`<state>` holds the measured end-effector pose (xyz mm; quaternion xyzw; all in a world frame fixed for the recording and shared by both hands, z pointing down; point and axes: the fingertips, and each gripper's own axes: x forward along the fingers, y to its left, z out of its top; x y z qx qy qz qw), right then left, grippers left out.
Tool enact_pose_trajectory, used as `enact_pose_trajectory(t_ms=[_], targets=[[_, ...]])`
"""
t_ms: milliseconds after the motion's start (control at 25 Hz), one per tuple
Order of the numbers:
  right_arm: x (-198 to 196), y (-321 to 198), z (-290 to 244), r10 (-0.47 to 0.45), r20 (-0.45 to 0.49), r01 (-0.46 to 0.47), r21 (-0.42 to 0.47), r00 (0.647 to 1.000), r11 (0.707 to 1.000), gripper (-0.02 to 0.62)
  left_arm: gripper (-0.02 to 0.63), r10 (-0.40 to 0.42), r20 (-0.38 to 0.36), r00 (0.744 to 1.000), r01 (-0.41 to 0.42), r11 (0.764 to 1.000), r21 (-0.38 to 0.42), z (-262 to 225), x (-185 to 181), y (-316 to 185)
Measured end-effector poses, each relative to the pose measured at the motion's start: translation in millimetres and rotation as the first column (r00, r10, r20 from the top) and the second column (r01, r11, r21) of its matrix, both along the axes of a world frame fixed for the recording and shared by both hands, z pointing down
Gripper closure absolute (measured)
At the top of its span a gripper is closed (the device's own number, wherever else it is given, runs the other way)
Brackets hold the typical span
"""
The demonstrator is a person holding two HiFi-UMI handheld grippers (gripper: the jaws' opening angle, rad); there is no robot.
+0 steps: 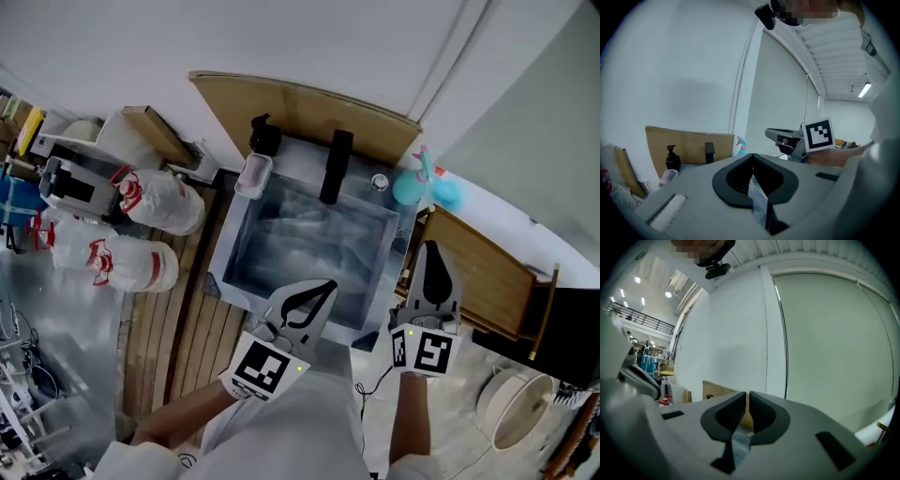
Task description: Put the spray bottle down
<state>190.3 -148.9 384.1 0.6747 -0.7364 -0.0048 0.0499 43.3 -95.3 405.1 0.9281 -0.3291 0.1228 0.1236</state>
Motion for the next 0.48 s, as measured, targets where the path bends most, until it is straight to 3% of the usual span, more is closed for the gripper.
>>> enact_pose_trajectory(t_ms=[480], targets=[[-38.8,70.1,-29.6,-0.002,0.094,0.007,-0.046,0.996,0.999,0.575,0.601,-0.049,-0.043,0.998,0.051,0.998,0.041,-27.6,-36.2,14.6]])
